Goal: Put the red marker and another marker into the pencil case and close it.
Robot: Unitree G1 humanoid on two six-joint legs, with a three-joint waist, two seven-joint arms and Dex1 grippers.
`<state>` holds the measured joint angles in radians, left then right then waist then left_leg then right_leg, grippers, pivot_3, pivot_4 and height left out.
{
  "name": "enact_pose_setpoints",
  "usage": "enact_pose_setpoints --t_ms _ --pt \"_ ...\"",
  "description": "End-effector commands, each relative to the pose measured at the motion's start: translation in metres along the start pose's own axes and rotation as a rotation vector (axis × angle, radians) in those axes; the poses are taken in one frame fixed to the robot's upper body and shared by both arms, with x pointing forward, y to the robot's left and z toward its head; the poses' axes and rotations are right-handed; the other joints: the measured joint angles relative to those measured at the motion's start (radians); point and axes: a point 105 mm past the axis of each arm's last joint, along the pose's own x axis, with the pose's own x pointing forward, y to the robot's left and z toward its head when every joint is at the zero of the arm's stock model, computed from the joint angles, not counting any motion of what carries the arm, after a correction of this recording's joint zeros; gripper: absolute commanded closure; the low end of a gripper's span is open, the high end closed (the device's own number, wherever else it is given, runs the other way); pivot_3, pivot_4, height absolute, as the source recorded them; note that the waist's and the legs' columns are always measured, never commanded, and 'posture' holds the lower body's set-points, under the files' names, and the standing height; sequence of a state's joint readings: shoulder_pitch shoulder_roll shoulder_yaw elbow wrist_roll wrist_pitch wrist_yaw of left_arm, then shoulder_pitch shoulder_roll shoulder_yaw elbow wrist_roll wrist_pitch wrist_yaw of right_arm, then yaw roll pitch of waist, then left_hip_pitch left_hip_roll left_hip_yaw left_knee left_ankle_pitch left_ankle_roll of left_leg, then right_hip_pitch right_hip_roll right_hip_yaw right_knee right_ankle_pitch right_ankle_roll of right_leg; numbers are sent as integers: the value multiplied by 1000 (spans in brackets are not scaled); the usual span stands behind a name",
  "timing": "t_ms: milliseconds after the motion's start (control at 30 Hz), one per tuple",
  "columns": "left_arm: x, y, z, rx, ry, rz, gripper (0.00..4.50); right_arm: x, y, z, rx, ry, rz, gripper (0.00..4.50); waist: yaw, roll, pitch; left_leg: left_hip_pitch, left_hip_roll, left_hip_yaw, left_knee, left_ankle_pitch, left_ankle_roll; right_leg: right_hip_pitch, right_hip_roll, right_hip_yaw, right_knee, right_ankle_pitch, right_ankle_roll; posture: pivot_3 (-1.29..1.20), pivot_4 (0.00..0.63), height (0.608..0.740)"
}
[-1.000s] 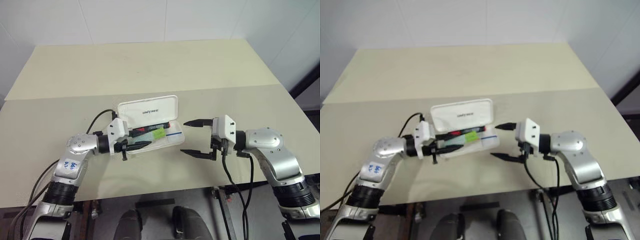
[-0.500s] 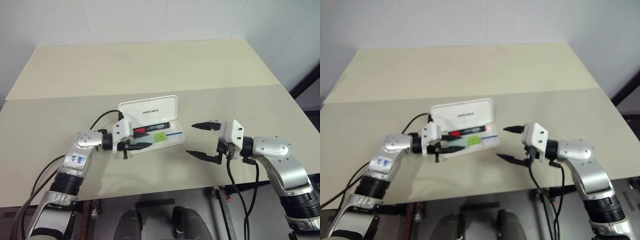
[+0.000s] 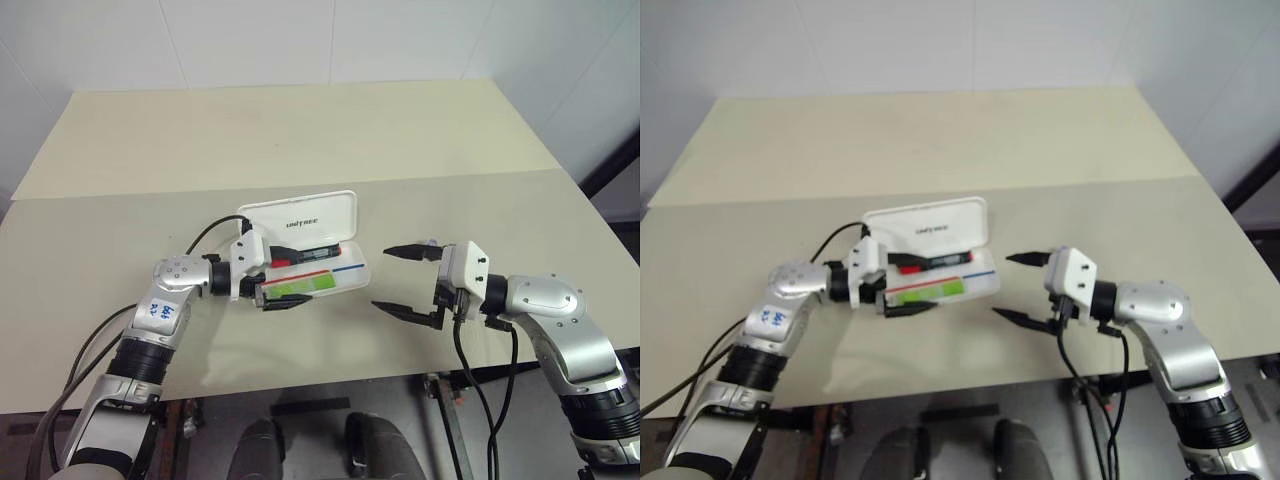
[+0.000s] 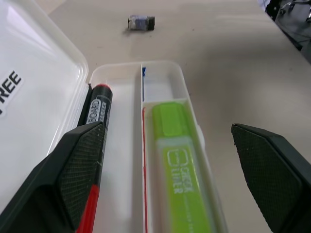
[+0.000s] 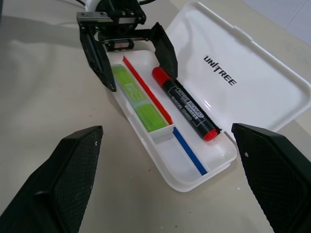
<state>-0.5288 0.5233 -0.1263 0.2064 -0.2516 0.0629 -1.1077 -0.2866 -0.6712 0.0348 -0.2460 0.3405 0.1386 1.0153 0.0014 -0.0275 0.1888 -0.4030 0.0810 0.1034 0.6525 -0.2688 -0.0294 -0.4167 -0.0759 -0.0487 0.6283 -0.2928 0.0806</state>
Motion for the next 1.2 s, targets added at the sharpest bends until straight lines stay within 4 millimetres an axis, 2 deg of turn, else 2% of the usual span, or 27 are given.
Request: enact_pose_setpoints --t_ms 33,133,167,267,400,500,733,967,1067,1200 --pt "-3 -3 10 21 -46 0 24 -2 -8 9 -20 -20 -61 0 0 0 0 0 0 0 0 0 0 0 0 0 0 0 0 0 150 740" --pt "-7 -6 11 27 -59 -2 24 -4 -29 3 43 -6 -232 0 -1 0 0 0 0 0 0 0 0 0 0 0 0 0 0 0 150 740" --pt "-9 -7 12 29 -71 -6 24 -8 -43 -2 93 -3 -348 0 -1 0 0 0 0 0 1 0 0 0 0 0 1 0 0 0 150 740" --pt "-14 -8 15 37 -93 -11 24 -23 -70 -22 197 40 -617 0 -2 -1 0 0 0 0 1 1 -1 0 0 0 1 0 0 0 150 740" --pt "-24 -10 22 42 -114 -20 24 -44 -86 -47 280 108 -888 0 -2 -1 0 0 0 0 0 1 -1 0 0 0 1 0 0 0 150 740" --pt "-31 -11 27 49 -119 -24 24 -48 -88 -57 317 135 -988 0 -4 -1 0 0 0 0 -1 1 -1 0 0 0 1 0 0 0 150 740" --pt "-44 -8 47 77 -135 3 24 -39 -81 -79 444 158 -1046 0 -6 0 0 0 0 0 -1 1 0 0 0 1 1 0 0 0 150 740" --pt "-50 -7 54 88 -127 39 24 -23 -63 -100 551 205 -993 0 -6 0 -1 0 0 0 -2 1 0 0 0 1 0 0 0 0 150 740" --pt "-51 -7 56 93 -124 52 0 -29 -59 -120 557 271 -1017 663 -6 0 -1 0 0 0 -2 1 0 0 0 1 0 0 0 0 150 740" --pt "-55 -5 61 105 -119 69 0 -30 -60 -125 549 286 -1015 2093 -5 -1 -1 1 0 -1 -1 1 1 2 0 1 0 0 0 0 150 740"
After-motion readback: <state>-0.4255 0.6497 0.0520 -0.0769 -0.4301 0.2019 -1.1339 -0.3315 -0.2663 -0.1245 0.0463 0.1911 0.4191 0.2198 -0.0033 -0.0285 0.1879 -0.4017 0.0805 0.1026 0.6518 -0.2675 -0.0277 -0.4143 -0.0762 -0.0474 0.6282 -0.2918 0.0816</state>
